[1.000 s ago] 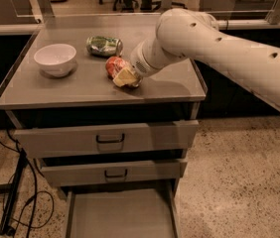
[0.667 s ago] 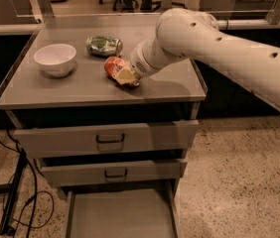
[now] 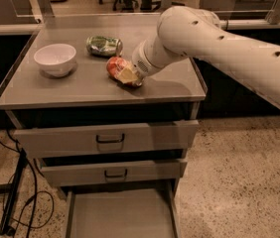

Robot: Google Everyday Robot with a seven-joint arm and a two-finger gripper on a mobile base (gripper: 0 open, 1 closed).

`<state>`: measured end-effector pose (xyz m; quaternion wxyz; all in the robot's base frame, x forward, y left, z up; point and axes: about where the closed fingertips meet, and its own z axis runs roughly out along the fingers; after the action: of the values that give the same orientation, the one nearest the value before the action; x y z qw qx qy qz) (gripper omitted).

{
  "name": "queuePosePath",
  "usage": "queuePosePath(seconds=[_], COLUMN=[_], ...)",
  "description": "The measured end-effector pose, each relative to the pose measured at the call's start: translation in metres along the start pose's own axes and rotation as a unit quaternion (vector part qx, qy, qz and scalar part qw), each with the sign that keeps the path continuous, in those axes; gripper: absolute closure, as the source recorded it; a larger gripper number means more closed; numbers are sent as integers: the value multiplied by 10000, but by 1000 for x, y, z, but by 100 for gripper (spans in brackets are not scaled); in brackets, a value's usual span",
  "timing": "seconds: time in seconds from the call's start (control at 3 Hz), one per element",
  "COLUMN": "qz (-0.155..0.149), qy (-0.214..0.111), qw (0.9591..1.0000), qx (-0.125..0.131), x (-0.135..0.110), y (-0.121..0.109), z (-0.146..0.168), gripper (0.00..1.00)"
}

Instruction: Place coke can into bottom drawer

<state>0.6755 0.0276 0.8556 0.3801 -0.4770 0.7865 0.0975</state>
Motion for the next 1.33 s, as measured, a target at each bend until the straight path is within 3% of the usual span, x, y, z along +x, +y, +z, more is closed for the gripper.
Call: queuePosePath(seconds=[0.33,0.67,1.0,1.33], qz=[2,-33,-81,-58], qy=[-116,-497,-756,-1035], qw=[9998,9982,9964,9945], qx=[140,342,371,142], x=[3,10,20,42], y=[-6,-6,5,36], z=[-32,-96,-135,-155], gripper=[100,100,100,100])
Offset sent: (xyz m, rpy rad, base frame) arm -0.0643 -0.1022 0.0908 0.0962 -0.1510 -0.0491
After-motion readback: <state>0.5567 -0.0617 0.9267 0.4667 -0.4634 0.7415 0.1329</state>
